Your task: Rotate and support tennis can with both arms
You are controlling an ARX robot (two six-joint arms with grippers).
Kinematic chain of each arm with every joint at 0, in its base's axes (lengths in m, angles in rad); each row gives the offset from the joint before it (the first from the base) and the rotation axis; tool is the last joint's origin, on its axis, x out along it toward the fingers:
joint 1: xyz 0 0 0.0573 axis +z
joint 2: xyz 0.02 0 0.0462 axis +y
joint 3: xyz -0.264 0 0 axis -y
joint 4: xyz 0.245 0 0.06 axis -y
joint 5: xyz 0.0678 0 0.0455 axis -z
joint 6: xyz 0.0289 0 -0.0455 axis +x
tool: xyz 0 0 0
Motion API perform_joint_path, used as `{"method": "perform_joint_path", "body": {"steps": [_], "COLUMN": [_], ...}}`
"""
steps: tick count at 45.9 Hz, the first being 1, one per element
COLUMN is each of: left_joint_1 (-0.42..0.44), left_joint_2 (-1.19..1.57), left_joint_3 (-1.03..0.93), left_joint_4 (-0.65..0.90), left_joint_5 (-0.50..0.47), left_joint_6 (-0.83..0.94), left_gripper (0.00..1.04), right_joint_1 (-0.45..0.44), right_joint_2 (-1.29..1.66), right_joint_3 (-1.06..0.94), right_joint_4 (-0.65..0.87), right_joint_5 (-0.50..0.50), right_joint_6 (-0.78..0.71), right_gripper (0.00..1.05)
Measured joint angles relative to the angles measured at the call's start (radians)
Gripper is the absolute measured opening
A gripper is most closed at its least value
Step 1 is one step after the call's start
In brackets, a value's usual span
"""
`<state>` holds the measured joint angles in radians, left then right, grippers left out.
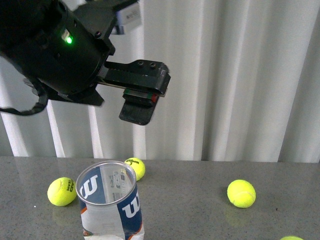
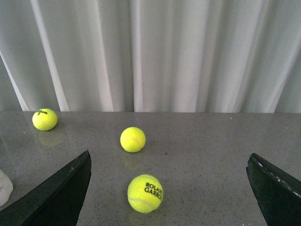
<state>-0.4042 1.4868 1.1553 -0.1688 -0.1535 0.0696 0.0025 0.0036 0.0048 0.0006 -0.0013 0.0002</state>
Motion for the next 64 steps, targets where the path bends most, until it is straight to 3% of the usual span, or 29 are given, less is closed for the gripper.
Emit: {"method": "perform_joint_path", "body": {"steps": [1, 3, 7, 11, 18, 40, 43, 47, 64], "left_joint_1": [0.002, 0.018, 0.078, 0.134, 0.191, 0.313, 0.362, 0.391, 0.402], "left_joint_2": [-0.033, -0.091, -0.2, -0.291, -0.394, -0.681, -0.722, -0.764, -0.962], "left_joint_3": [-0.092, -0.238, -0.453, -0.61, -0.784, -1.025, -1.046, -1.064, -1.131], "left_joint_4": [0.169, 0.426, 0.734, 0.838, 0.876, 0.839, 0.814, 0.792, 0.688], "left_joint_5": [-0.088, -0.163, -0.159, -0.122, -0.042, 0.063, 0.132, 0.147, 0.153], "left_joint_6": [-0.014, -0.032, -0.05, -0.06, -0.072, -0.071, -0.071, -0.071, -0.071], "left_gripper": [0.8, 0.71, 0.53, 0.34, 0.04, 0.04, 0.04, 0.04, 0.04], "right_joint_1": [0.0, 0.0, 0.0, 0.0, 0.0, 0.0, 0.0, 0.0, 0.0], "right_joint_2": [0.0, 0.0, 0.0, 0.0, 0.0, 0.0, 0.0, 0.0, 0.0], "right_joint_3": [0.0, 0.0, 0.0, 0.0, 0.0, 0.0, 0.0, 0.0, 0.0], "right_joint_4": [0.0, 0.0, 0.0, 0.0, 0.0, 0.0, 0.0, 0.0, 0.0], "right_joint_5": [0.0, 0.0, 0.002, -0.001, 0.0, 0.0, 0.0, 0.0, 0.0], "right_joint_6": [0.0, 0.0, 0.0, 0.0, 0.0, 0.0, 0.0, 0.0, 0.0], "right_gripper": [0.98, 0.98, 0.98, 0.98, 0.98, 0.98, 0.98, 0.98, 0.98]}}
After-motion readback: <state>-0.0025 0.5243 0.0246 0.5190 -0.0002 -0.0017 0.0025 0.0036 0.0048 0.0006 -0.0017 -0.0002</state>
